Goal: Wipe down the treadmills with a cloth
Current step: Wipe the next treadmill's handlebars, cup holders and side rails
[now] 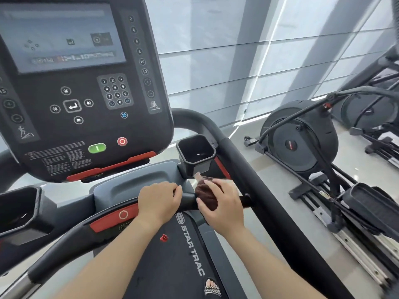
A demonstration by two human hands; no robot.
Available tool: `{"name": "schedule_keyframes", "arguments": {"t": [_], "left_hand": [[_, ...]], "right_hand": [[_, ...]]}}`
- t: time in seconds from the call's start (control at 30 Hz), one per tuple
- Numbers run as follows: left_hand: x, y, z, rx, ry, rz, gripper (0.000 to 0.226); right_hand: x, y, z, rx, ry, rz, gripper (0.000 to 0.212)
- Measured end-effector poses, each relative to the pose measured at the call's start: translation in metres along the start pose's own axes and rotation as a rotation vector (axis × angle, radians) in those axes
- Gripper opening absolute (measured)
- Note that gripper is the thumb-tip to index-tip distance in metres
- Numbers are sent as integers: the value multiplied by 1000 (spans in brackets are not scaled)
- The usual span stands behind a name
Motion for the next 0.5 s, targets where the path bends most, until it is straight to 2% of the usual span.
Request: {"name": "schedule_keyframes", "arguments": {"t": [0.1, 0.33, 0.5], "left_hand": [[3, 1, -2, 50, -30, 9, 39], [1, 0, 2, 76, -65, -18, 38], [-1, 0, 0, 121, -77, -23, 41]], "right_hand": [[16, 4, -3, 4, -6, -50, 43], [68, 6, -20, 89, 49, -6, 38], [25, 6, -10, 83, -56, -220, 34]]}}
Point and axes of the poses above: each hand's wrist, its own y-axis away from the middle knuckle, its own z-axis out of the palm, x = y × z, the point moved 8 cm from there along -y, towards the middle knuckle, and after that the axes turned 2 degrees about z, right-handed, at the moved point
